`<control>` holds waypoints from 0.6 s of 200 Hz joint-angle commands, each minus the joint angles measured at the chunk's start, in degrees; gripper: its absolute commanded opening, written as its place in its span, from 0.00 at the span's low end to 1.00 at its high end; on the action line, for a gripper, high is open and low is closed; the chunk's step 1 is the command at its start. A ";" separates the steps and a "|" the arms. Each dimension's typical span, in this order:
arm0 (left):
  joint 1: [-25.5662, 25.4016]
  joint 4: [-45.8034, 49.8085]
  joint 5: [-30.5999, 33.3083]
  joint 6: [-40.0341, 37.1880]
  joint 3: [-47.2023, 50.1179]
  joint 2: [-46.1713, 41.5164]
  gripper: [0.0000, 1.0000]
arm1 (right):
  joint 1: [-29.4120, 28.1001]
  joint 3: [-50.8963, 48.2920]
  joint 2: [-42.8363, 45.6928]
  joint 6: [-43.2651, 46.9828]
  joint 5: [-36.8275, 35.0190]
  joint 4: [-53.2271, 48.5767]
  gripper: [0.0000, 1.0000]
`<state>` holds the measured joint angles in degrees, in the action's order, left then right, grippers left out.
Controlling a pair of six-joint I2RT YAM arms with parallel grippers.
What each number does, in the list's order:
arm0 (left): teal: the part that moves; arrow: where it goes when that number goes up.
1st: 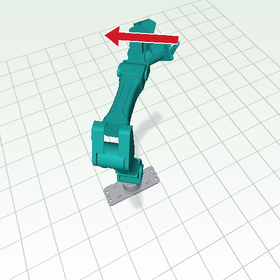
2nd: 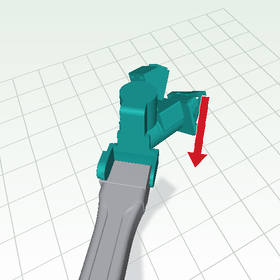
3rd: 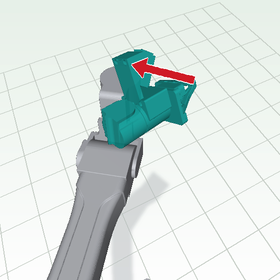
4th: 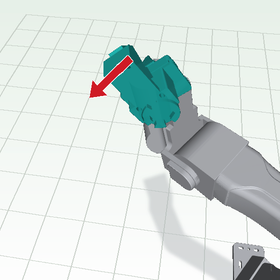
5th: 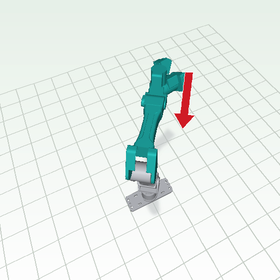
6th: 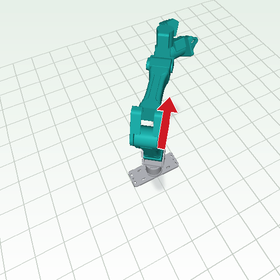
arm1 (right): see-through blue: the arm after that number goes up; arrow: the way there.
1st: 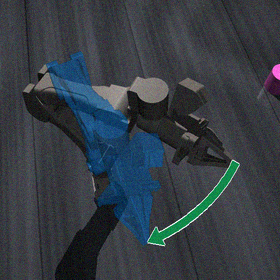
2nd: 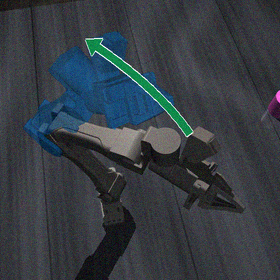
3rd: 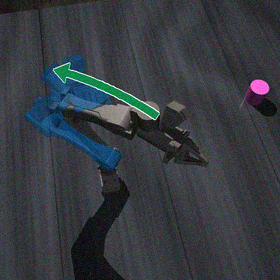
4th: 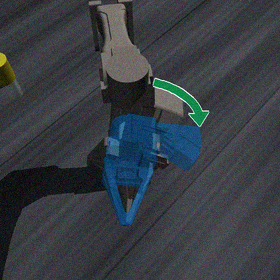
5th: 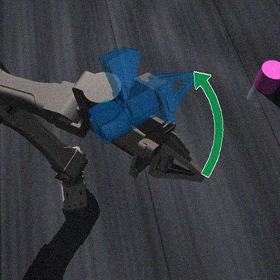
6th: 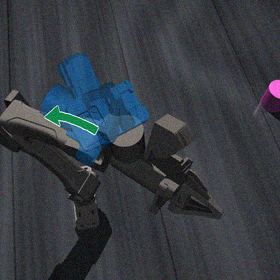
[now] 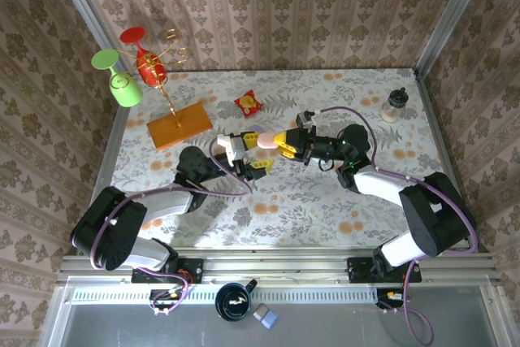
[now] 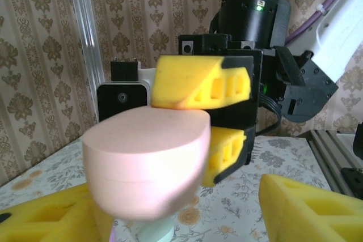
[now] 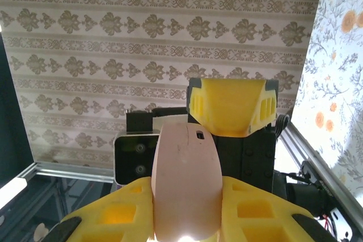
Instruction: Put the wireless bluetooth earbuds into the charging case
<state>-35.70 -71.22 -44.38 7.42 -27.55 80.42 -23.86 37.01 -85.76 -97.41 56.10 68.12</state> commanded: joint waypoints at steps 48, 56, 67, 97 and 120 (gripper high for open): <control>0.39 -2.35 -2.69 3.11 -2.04 0.70 0.56 | -0.85 -1.07 -0.08 -1.30 1.92 5.46 0.06; 0.37 -2.30 -2.95 3.39 -2.31 0.79 0.53 | -0.84 -1.15 -0.04 -1.21 1.91 5.43 0.06; 0.37 -2.34 -3.30 3.70 -2.63 0.78 0.50 | -0.97 -1.07 -0.21 -0.91 2.00 5.21 0.05; 0.20 -2.34 -3.99 4.18 -2.95 0.55 0.50 | -0.93 -0.41 -0.77 0.46 2.83 3.32 0.04; 0.20 -2.34 -4.04 3.83 -2.60 0.94 0.47 | -0.97 0.01 -0.86 0.20 2.97 3.60 0.04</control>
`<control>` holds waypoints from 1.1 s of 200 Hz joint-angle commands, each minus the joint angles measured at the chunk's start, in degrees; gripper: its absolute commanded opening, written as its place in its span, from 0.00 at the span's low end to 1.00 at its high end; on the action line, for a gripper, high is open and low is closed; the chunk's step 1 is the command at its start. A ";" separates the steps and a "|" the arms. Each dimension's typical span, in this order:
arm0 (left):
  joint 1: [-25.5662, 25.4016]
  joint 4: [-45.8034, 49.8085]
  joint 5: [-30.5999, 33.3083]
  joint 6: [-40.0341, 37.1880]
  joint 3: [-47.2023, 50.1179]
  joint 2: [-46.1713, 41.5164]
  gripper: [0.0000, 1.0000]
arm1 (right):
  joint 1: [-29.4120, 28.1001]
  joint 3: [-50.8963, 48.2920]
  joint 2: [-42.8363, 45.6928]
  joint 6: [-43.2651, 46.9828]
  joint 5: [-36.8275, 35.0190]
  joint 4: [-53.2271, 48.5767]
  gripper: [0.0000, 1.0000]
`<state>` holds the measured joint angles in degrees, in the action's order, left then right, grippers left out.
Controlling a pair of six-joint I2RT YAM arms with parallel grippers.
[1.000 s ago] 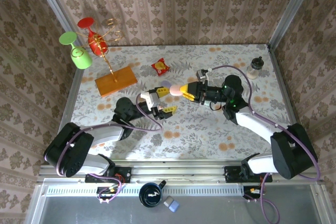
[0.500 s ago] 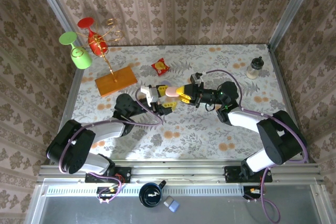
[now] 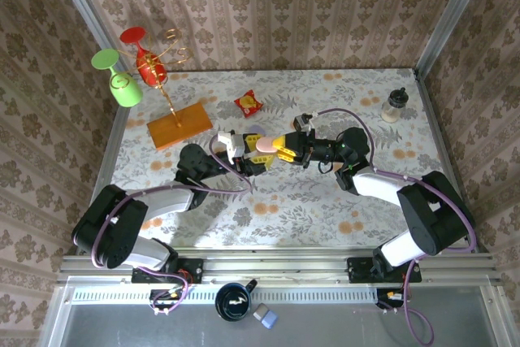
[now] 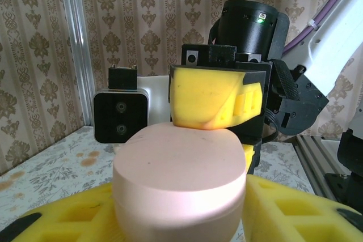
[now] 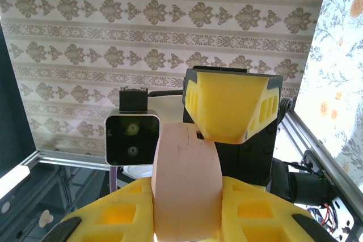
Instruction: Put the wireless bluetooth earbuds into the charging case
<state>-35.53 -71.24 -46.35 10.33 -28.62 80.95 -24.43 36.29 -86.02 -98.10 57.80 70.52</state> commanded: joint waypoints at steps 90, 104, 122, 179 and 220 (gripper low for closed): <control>-0.07 -2.25 -2.96 1.27 -1.71 0.70 0.45 | -0.36 1.41 -0.50 1.95 1.39 -1.28 0.04; -0.07 -2.32 -2.98 1.19 -1.66 0.84 0.38 | -0.36 1.37 -0.42 2.12 1.44 -1.72 0.04; -0.07 -2.32 -2.84 1.08 -1.52 0.96 0.26 | -0.37 1.15 -0.42 2.39 1.43 -2.16 0.04; -0.07 -1.92 -2.21 -0.51 -0.37 0.29 0.28 | -0.27 2.03 5.76 15.00 -1.94 -17.88 0.42; -0.15 -1.15 -0.38 -3.37 2.92 -0.85 0.29 | -0.45 6.89 16.21 39.59 -9.74 -48.86 0.61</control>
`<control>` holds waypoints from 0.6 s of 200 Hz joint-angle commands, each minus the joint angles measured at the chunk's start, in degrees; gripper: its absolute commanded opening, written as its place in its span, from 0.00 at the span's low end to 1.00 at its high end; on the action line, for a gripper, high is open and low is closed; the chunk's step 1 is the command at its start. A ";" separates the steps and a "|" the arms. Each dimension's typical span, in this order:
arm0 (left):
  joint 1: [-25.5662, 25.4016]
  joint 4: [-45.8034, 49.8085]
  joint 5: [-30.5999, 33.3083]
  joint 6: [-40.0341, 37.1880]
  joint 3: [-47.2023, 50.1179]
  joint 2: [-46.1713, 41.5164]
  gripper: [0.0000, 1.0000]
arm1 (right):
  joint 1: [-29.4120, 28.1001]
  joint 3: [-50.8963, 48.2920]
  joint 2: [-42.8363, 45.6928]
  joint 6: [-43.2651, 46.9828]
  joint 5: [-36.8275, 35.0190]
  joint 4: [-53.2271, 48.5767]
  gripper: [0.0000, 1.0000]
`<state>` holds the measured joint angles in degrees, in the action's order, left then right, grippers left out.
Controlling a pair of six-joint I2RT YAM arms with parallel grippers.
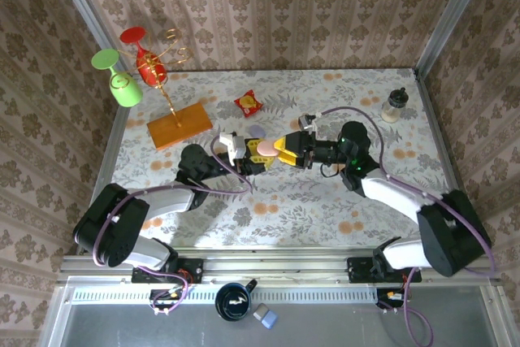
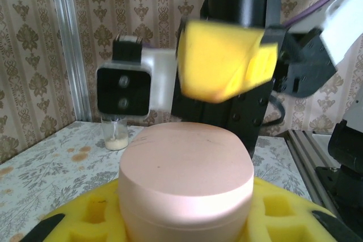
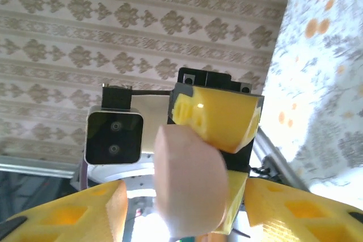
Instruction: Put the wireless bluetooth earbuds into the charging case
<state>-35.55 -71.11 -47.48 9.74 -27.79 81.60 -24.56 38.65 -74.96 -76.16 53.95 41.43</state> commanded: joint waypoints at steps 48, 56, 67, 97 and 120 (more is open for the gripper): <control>-0.09 -0.66 5.22 -5.06 6.28 -4.54 0.29 | -0.57 11.72 7.94 37.24 -10.20 -36.70 0.64; -0.05 0.09 6.57 -4.96 6.91 -5.14 0.29 | -1.03 13.37 8.12 41.78 -11.66 -40.20 0.65; 0.00 0.54 7.69 -5.17 7.69 -5.85 0.29 | -1.93 15.29 8.40 48.57 -15.16 -44.59 0.66; 0.35 3.58 8.47 -5.72 8.63 -8.36 0.29 | -6.38 17.76 9.01 64.34 -23.52 -50.03 0.73; 0.40 7.22 8.05 -7.26 8.80 -10.58 0.31 | -10.69 17.64 9.41 74.22 -28.65 -50.56 0.75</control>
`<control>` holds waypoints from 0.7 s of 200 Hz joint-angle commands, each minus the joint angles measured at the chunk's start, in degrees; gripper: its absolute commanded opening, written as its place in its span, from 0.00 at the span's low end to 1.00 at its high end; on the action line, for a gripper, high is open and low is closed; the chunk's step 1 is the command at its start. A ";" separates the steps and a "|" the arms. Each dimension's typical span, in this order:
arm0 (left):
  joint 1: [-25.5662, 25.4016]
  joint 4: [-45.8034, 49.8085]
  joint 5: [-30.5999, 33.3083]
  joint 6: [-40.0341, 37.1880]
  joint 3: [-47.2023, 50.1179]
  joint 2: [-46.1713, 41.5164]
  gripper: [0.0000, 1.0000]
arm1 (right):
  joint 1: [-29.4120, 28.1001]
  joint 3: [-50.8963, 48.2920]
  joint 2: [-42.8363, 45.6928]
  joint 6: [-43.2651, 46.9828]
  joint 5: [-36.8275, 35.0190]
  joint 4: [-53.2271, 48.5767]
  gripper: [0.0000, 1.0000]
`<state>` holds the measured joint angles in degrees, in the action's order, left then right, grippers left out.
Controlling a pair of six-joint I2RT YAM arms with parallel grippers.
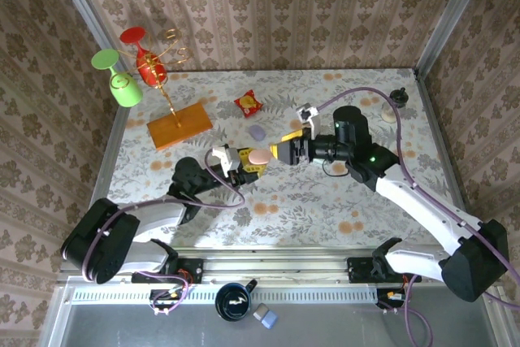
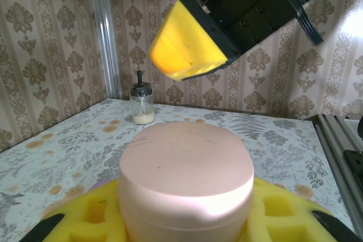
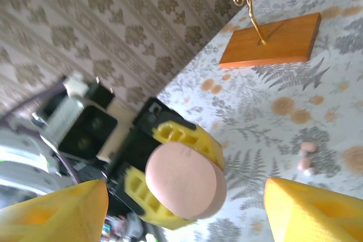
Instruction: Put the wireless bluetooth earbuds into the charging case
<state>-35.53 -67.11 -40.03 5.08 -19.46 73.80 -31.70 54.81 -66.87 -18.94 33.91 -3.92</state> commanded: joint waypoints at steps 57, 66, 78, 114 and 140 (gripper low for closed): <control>0.68 3.81 0.01 -2.08 0.48 -4.22 0.31 | -9.06 1.55 -1.18 23.04 -14.22 -2.89 0.75; 0.82 3.79 0.46 -1.32 0.56 -4.04 0.31 | -9.12 1.67 -1.89 22.90 -13.18 -2.62 0.75; 0.90 3.24 0.36 -1.30 0.83 -3.84 0.31 | -9.44 2.02 -2.81 23.09 -12.92 -2.65 0.75; 0.99 1.79 0.16 0.37 0.92 -3.66 0.30 | -9.94 2.58 -4.55 21.16 -16.16 -1.93 0.74; 0.94 0.24 1.65 0.22 1.91 -3.15 0.30 | -9.72 2.95 -4.91 15.90 -19.98 0.33 0.72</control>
<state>-34.76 -63.05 -39.18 3.99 -18.76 70.15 -41.21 55.35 -71.31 1.04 19.00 -6.68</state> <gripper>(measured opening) 0.326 0.720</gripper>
